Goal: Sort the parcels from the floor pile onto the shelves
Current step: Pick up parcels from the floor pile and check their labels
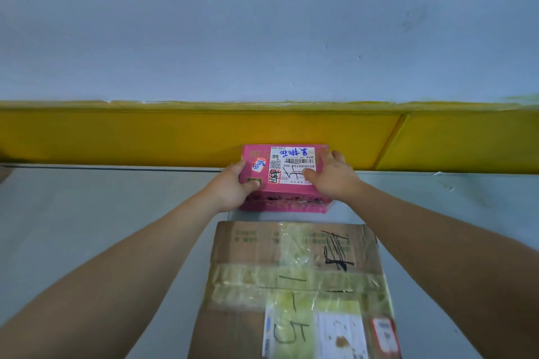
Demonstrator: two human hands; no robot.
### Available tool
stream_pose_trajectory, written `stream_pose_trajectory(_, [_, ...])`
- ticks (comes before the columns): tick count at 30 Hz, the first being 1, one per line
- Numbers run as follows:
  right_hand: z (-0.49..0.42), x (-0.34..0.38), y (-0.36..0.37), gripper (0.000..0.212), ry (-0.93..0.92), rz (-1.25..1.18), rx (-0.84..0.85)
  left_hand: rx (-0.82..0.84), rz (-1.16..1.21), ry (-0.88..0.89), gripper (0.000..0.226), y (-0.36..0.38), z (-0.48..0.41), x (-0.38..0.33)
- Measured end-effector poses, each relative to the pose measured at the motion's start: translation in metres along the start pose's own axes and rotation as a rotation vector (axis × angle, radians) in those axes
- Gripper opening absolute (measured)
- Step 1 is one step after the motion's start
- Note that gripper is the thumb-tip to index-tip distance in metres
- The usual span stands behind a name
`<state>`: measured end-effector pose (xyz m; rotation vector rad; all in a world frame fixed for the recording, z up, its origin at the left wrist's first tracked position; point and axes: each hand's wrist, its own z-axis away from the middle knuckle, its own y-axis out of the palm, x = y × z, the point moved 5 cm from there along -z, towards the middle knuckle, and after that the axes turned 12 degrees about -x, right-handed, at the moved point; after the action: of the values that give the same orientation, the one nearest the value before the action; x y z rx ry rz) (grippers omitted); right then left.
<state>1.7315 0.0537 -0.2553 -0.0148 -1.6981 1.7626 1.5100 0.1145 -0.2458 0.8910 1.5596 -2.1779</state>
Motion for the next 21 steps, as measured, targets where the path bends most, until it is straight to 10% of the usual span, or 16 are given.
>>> stream_pose_trajectory(21, [0.212, -0.024, -0.002, 0.072, 0.269, 0.186, -0.1, 0.076, -0.004, 0.12, 0.09, 0.006, 0.174, 0.056])
